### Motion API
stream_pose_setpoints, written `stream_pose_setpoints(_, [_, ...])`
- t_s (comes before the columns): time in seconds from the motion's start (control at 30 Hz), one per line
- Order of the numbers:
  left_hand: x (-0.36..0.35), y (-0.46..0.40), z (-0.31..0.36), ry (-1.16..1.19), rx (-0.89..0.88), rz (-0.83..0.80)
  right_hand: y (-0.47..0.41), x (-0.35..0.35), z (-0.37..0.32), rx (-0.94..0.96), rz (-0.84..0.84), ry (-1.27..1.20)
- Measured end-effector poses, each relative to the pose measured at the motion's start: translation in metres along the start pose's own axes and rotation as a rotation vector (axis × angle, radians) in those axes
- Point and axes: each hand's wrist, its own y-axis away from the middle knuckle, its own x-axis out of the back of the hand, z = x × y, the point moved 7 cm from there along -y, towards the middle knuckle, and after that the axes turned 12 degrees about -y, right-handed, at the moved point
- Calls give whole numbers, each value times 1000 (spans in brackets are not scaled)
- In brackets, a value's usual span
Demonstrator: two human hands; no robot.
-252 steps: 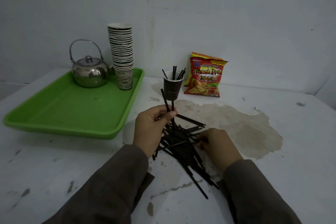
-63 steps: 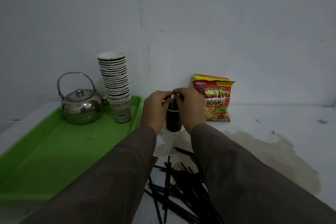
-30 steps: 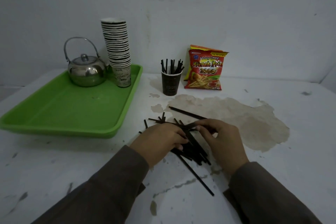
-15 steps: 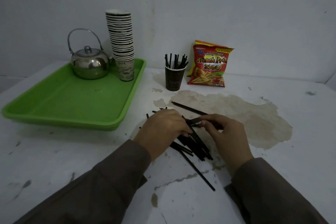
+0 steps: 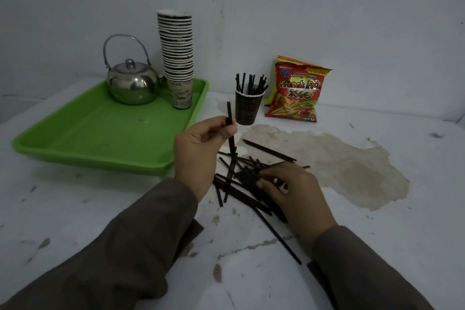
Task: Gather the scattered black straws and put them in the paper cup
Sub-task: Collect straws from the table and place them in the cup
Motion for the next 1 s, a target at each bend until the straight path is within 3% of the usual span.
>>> stream_pose_setpoints(0.3, [-2, -3, -14, -13, 64, -56, -4, -44, -9, 80, -127, 389])
stream_pose_setpoints(0.5, [0, -5, -17, -7, 60, -36, -8, -46, -6, 38, -97, 465])
stream_pose_setpoints(0.8, [21, -10, -13, 106, 18, 172, -6, 6, 6, -186, 167, -10])
stream_pose_setpoints(1.0, [11, -8, -13, 106, 4, 85, -2, 34, 19, -290, 298, -302])
